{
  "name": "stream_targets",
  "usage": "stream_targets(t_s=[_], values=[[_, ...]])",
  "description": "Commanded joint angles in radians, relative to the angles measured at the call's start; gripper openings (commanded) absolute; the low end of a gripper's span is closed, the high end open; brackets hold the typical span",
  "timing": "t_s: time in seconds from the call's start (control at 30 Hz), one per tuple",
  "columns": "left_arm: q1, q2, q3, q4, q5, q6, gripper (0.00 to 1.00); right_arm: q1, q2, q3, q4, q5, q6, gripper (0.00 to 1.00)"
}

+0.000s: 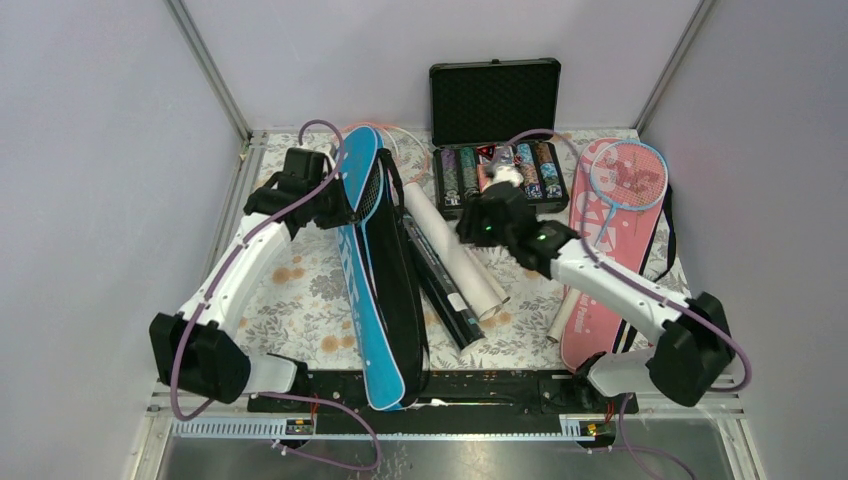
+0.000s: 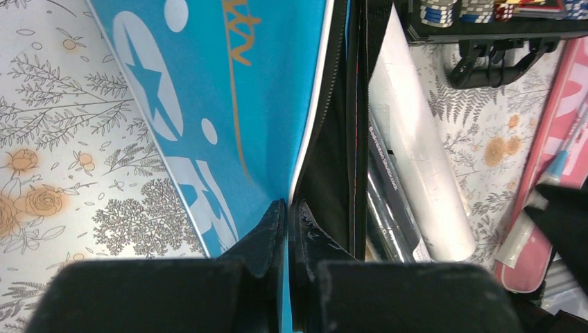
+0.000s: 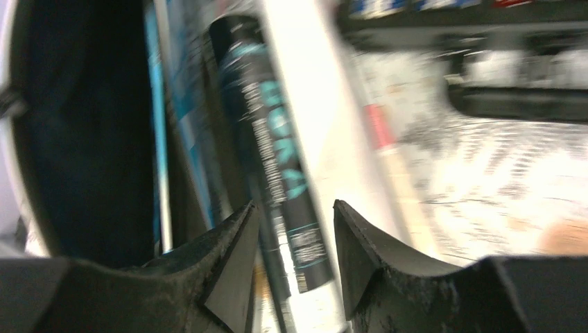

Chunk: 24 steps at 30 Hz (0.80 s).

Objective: Pack up the badminton gear
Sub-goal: Pick up the racket from the racket bag.

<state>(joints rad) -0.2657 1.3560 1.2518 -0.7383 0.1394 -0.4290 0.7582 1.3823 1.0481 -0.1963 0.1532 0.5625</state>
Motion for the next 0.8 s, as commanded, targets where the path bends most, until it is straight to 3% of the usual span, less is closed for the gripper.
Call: stream_targets(t_s=[0.0, 0.17, 0.3, 0.43, 0.77], values=[[0.021, -0.114, -0.021, 0.092, 0.016, -0.046, 0.0, -0.194, -0.075, 0.022, -0.186, 0.121, -0.091, 0.51], [0.059, -0.197, -0.072, 0.095, -0.01, -0.051, 0.0, -0.45, -0.046, 0.01, -0.318, 0.229, -0.007, 0.51], [0.08, -0.23, -0.111, 0.105, -0.007, -0.05, 0.0, -0.654, 0.021, -0.01, -0.289, 0.183, -0.015, 0.52], [0.088, -0.261, -0.162, 0.139, 0.031, -0.057, 0.0, -0.811, 0.16, 0.07, -0.329, 0.144, -0.03, 0.52], [0.102, -0.281, -0.213, 0.145, -0.043, -0.021, 0.0, -0.937, 0.434, 0.23, -0.381, 0.045, -0.008, 0.52]])
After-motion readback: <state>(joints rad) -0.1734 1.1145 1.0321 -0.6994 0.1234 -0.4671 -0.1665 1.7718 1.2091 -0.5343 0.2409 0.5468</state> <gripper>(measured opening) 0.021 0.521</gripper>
